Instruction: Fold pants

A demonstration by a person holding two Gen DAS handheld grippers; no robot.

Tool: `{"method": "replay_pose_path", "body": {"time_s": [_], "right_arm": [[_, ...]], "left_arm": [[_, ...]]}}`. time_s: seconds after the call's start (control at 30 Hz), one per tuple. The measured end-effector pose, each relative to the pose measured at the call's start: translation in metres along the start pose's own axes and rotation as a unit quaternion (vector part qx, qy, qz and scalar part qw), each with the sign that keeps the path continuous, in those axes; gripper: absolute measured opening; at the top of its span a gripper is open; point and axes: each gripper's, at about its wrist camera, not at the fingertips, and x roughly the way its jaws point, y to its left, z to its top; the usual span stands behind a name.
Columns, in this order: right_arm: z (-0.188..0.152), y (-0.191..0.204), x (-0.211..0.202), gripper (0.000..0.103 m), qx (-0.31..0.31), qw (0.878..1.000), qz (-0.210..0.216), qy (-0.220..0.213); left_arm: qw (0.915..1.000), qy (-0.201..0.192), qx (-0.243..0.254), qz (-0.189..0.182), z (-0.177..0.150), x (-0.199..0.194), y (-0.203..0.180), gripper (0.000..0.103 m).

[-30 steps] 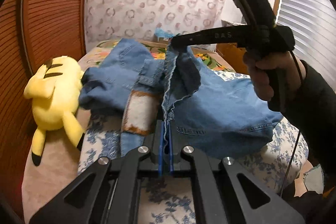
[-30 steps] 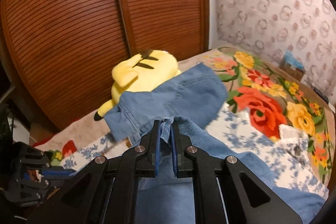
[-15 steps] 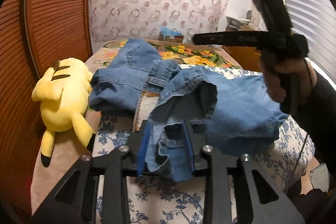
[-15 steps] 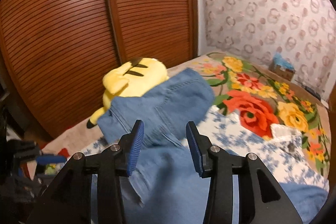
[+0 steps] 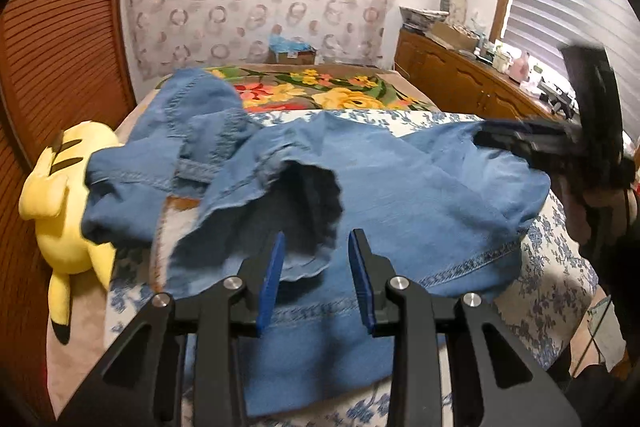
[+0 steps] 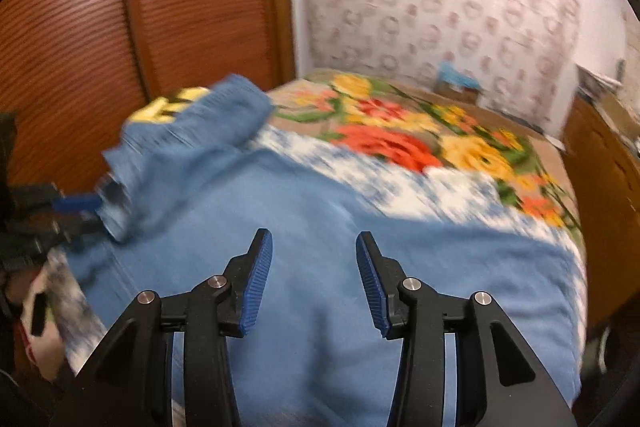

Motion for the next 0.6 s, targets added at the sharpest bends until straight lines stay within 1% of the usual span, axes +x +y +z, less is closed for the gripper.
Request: {"method": "replay_pose_path", "body": {"time_s": [0.1, 0.2, 0.3, 0.37, 0.43, 0.47, 0.6], "right_arm": [[-0.029, -0.029, -0.007, 0.044, 0.026, 0.999, -0.022, 0.02], [-0.051, -0.054, -0.016, 0.044, 0.053, 0.997, -0.04, 0.03], [-0.064, -0.072, -0.026, 0.044, 0.076, 0.996, -0.048, 0.029], [-0.069, -0.08, -0.032, 0.044, 0.086, 0.995, -0.05, 0.025], [-0.073, -0.084, -0.038, 0.044, 0.092, 0.994, -0.051, 0.02], [-0.074, -0.084, -0.041, 0.044, 0.093, 0.994, -0.053, 0.018], [-0.079, -0.092, -0.047, 0.044, 0.102, 0.993, -0.058, 0.015]], "left_arm": [[0.9999, 0.008, 0.01, -0.001, 0.006, 0.011, -0.009, 0.032], [0.9997, 0.013, 0.021, 0.01, 0.014, 0.023, -0.012, 0.032], [0.9988, 0.017, 0.022, 0.041, 0.022, 0.034, -0.01, 0.032], [0.9983, 0.011, 0.018, 0.054, 0.027, 0.036, -0.004, 0.032], [0.9976, -0.003, 0.014, 0.067, 0.032, 0.031, 0.006, 0.02], [0.997, -0.009, 0.01, 0.076, 0.036, 0.028, 0.016, 0.017], [0.9943, -0.019, 0.0, 0.104, 0.047, 0.019, 0.045, 0.017]]}}
